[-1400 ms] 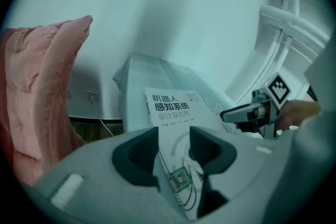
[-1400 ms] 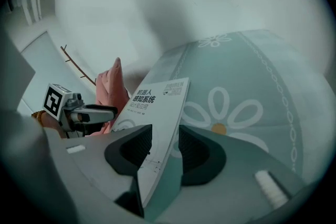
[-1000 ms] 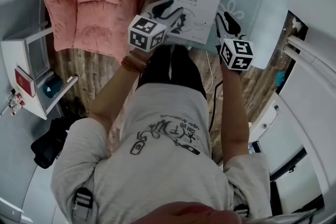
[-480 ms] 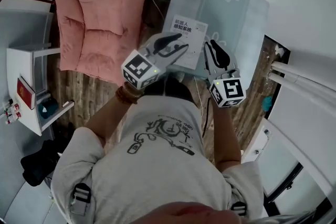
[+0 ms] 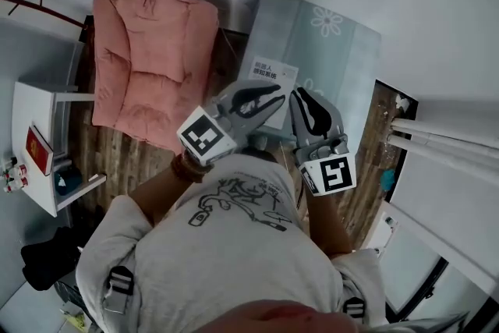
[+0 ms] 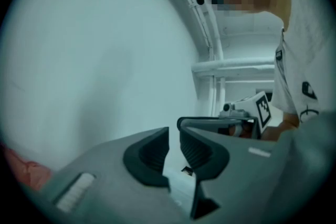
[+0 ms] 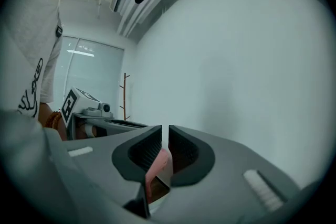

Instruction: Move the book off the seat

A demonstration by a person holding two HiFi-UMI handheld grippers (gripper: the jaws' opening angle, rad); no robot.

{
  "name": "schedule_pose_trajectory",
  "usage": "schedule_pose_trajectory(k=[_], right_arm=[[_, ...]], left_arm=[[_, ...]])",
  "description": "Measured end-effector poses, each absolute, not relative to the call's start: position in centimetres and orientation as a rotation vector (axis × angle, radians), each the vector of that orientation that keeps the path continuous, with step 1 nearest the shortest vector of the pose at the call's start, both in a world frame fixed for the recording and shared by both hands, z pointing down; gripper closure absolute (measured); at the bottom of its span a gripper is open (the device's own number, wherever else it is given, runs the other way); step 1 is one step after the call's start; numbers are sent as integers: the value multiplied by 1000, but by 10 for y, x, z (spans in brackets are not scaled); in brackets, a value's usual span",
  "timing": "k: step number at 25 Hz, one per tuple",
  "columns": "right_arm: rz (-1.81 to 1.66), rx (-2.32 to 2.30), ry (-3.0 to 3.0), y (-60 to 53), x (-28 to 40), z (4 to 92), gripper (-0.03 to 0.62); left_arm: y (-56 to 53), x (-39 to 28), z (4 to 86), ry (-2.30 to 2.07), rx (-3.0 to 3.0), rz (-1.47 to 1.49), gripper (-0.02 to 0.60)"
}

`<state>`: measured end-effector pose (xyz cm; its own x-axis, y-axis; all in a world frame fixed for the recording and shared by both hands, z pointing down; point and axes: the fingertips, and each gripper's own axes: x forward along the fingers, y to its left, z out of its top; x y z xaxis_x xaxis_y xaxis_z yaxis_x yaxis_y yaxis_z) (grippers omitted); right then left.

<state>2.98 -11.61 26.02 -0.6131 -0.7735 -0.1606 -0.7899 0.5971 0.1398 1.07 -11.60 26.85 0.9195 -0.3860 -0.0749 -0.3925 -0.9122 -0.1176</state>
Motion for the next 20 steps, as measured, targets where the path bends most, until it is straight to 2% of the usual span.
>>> schedule_pose_trajectory(k=[5, 11, 20], right_arm=[[369, -1291, 2696, -97, 27, 226, 556], [408, -1252, 2677, -78, 25, 208, 574], [384, -1250, 2645, -67, 22, 194, 588]], left_arm=[[-98, 12, 226, 618, -2892, 197, 575], [-81, 11, 200, 601, -2876, 272, 578], [-74, 10, 191, 636, -2819, 234, 578]])
